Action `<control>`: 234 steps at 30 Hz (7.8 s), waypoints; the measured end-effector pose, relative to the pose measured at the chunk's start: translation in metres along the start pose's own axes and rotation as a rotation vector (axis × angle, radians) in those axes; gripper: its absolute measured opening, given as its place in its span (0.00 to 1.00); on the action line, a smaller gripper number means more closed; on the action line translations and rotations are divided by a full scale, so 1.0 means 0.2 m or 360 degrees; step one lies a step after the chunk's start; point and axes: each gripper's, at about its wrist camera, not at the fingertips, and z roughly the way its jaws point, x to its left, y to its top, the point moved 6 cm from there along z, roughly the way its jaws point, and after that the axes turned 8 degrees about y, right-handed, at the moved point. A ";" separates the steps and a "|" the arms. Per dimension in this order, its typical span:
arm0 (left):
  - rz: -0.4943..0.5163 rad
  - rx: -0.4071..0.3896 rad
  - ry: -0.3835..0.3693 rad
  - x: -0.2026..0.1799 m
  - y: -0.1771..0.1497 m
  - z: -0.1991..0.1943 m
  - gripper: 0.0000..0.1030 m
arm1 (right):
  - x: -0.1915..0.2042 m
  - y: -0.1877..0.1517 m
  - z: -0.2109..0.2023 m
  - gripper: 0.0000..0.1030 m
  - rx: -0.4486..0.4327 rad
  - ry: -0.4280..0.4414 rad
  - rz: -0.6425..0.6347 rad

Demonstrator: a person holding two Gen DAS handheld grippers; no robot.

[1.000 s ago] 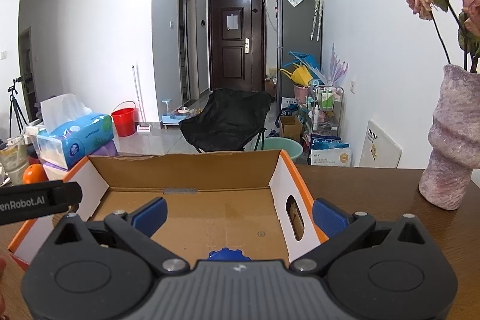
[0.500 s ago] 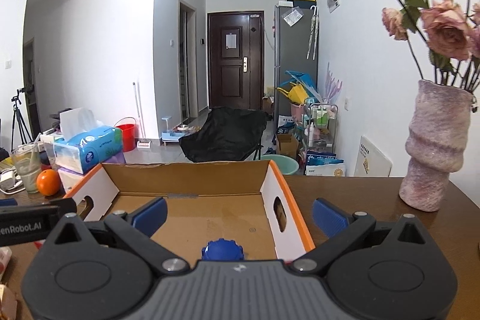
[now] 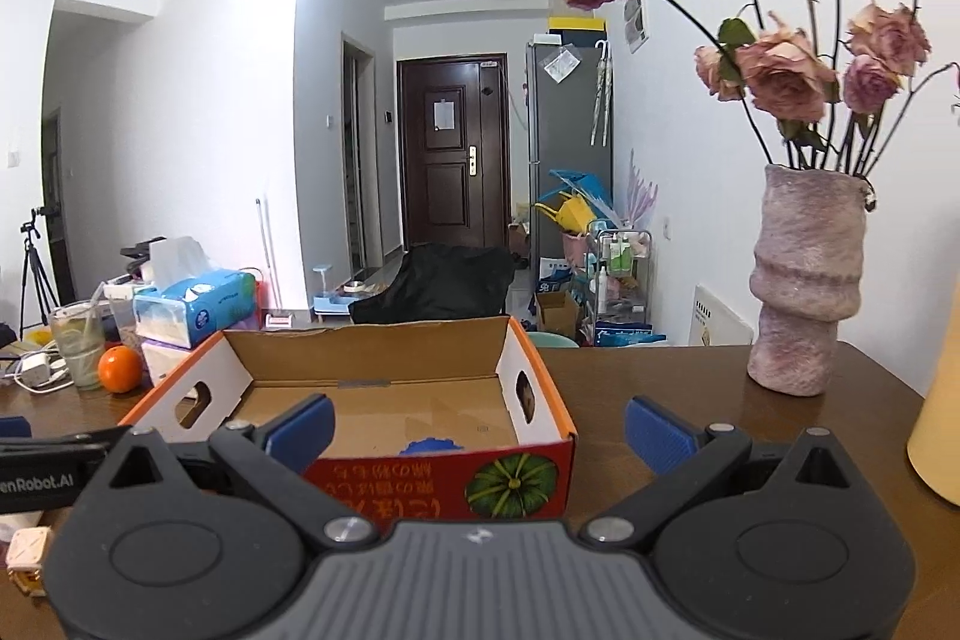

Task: Organize rigid objects
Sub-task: 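Withdraw both tools from the box back over the table, then move the right tool to the white spray bottle and close on it, then grasp the cream plug adapter with the left tool while the right tool holds the spray bottle, then carry the plug adapter and spray bottle with both tools into the box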

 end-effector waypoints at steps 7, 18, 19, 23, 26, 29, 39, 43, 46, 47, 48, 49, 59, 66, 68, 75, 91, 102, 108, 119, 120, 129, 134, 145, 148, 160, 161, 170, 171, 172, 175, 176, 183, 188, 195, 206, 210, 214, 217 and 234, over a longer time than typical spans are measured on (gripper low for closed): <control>-0.0008 0.0031 -0.0031 0.08 -0.08 -0.15 1.00 | 0.04 -0.09 -0.19 1.00 -0.0027 -0.0002 -0.0016; 0.0009 0.0126 -0.0084 0.20 -0.26 -0.38 1.00 | 0.16 -0.26 -0.47 1.00 0.0011 0.0096 -0.0160; 0.0009 0.0132 -0.0084 0.21 -0.27 -0.40 1.00 | 0.17 -0.28 -0.50 1.00 0.0014 0.0109 -0.0173; 0.0014 0.0145 -0.0083 0.25 -0.31 -0.47 1.00 | 0.21 -0.34 -0.58 1.00 0.0049 0.0155 -0.0229; 0.0027 0.0153 -0.0082 0.28 -0.34 -0.52 1.00 | 0.23 -0.39 -0.61 1.00 0.0098 0.0197 -0.0256; 0.0037 0.0173 -0.0072 0.32 -0.38 -0.55 1.00 | 0.25 -0.45 -0.62 1.00 0.0154 0.0232 -0.0285; 0.0062 0.0235 -0.0053 0.41 -0.46 -0.56 1.00 | 0.34 -0.63 -0.53 1.00 0.0398 0.0417 -0.0429; 0.0059 0.0243 -0.0051 0.44 -0.47 -0.56 1.00 | 0.37 -0.66 -0.48 1.00 0.0474 0.0470 -0.0482; 0.0054 0.0248 -0.0043 0.44 -0.47 -0.56 1.00 | 0.36 -0.67 -0.42 1.00 0.0501 0.0457 -0.0502; 0.0051 0.0249 -0.0043 0.45 -0.47 -0.56 1.00 | 0.35 -0.66 -0.40 1.00 0.0510 0.0451 -0.0491; 0.0049 0.0249 -0.0042 0.45 -0.47 -0.56 1.00 | 0.35 -0.66 -0.37 1.00 0.0517 0.0450 -0.0467; 0.0047 0.0250 -0.0040 0.46 -0.47 -0.56 1.00 | 0.34 -0.66 -0.35 1.00 0.0523 0.0451 -0.0448; 0.0028 0.0257 -0.0028 0.48 -0.46 -0.54 1.00 | 0.34 -0.65 -0.25 1.00 0.0564 0.0417 -0.0319; 0.0026 0.0260 -0.0029 0.48 -0.46 -0.53 1.00 | 0.34 -0.66 -0.23 1.00 0.0588 0.0342 -0.0179; 0.0026 0.0262 -0.0027 0.48 -0.46 -0.53 1.00 | 0.34 -0.66 -0.23 0.98 0.0590 0.0327 -0.0163; 0.0013 0.0277 -0.0007 0.49 -0.46 -0.49 1.00 | 0.33 -0.65 -0.24 0.95 0.0560 0.0288 -0.0170; -0.0059 0.0313 0.0269 0.49 -0.31 -0.10 1.00 | 0.05 -0.49 -0.33 0.95 0.0232 0.0027 0.0110; -0.0118 0.0379 0.0427 0.47 -0.33 0.14 1.00 | 0.02 -0.50 -0.32 0.95 0.0214 -0.0051 0.0111; -0.0134 0.0406 0.0414 0.46 -0.34 0.18 0.95 | 0.03 -0.51 -0.31 0.95 0.0222 -0.0079 0.0081; -0.0139 0.0461 0.0275 0.43 -0.37 0.18 0.39 | 0.03 -0.51 -0.31 0.95 0.0197 -0.0131 0.0064; -0.0130 0.0459 0.0260 0.43 -0.37 0.18 0.39 | 0.03 -0.51 -0.31 0.95 0.0193 -0.0139 0.0066; -0.0103 0.0404 0.0192 0.40 -0.36 0.11 0.39 | 0.01 -0.51 -0.33 0.95 0.0160 -0.0177 0.0090; -0.0087 0.0354 0.0160 0.39 -0.35 0.05 0.39 | 0.01 -0.50 -0.34 0.95 0.0131 -0.0190 0.0104; -0.0049 0.0247 0.0070 0.33 -0.32 -0.09 0.39 | 0.07 -0.46 -0.38 0.95 0.0049 -0.0144 0.0147; -0.0036 0.0206 0.0036 0.30 -0.29 -0.13 0.39 | 0.10 -0.43 -0.38 0.95 0.0031 -0.0114 0.0151; -0.0029 0.0086 -0.0098 0.10 -0.11 -0.22 0.39 | 0.15 -0.30 -0.32 0.95 -0.0060 -0.0046 0.0169; -0.0029 0.0075 -0.0105 0.08 -0.09 -0.22 0.39 | 0.15 -0.30 -0.32 0.95 -0.0067 -0.0043 0.0174; -0.0068 0.0002 -0.0125 -0.04 0.04 -0.16 0.39 | 0.13 -0.20 -0.21 0.95 -0.0147 -0.0044 0.0215; -0.0073 -0.0005 -0.0122 -0.05 0.05 -0.15 0.39 | 0.13 -0.19 -0.19 0.95 -0.0156 -0.0042 0.0219; -0.0078 -0.0010 -0.0122 -0.06 0.06 -0.13 0.39 | 0.13 -0.18 -0.18 0.95 -0.0169 -0.0042 0.0217; -0.0092 -0.0010 -0.0122 -0.09 0.08 -0.09 0.39 | 0.11 -0.13 -0.13 0.95 -0.0214 -0.0053 0.0220; -0.0098 -0.0008 -0.0120 -0.10 0.08 -0.08 0.39 | 0.11 -0.12 -0.11 0.95 -0.0226 -0.0051 0.0224; -0.0129 0.0017 -0.0103 -0.11 0.12 0.06 0.39 | 0.11 -0.04 0.05 0.95 -0.0260 -0.0038 0.0217; -0.0144 0.0010 -0.0093 -0.12 0.17 0.15 0.39 | 0.10 0.00 0.16 0.95 -0.0274 -0.0024 0.0213; -0.0148 0.0026 -0.0082 -0.14 0.21 0.28 0.39 | 0.07 0.02 0.31 0.95 -0.0251 -0.0016 0.0218; -0.0112 0.0029 -0.0062 -0.19 0.27 0.46 0.39 | 0.03 0.06 0.52 0.95 -0.0220 -0.0005 0.0197; -0.0087 0.0033 -0.0058 -0.21 0.28 0.52 0.39 | 0.03 0.08 0.58 0.95 -0.0206 0.0002 0.0179; -0.0068 0.0041 -0.0058 -0.23 0.30 0.57 0.39 | 0.04 0.08 0.64 0.95 -0.0185 0.0012 0.0156; -0.0055 0.0034 -0.0051 -0.23 0.31 0.60 0.39 | 0.04 0.08 0.69 0.95 -0.0157 0.0019 0.0137; 0.0050 0.0096 -0.0027 -0.27 0.31 0.75 0.39 | 0.05 0.11 0.90 0.95 0.0055 0.0032 0.0046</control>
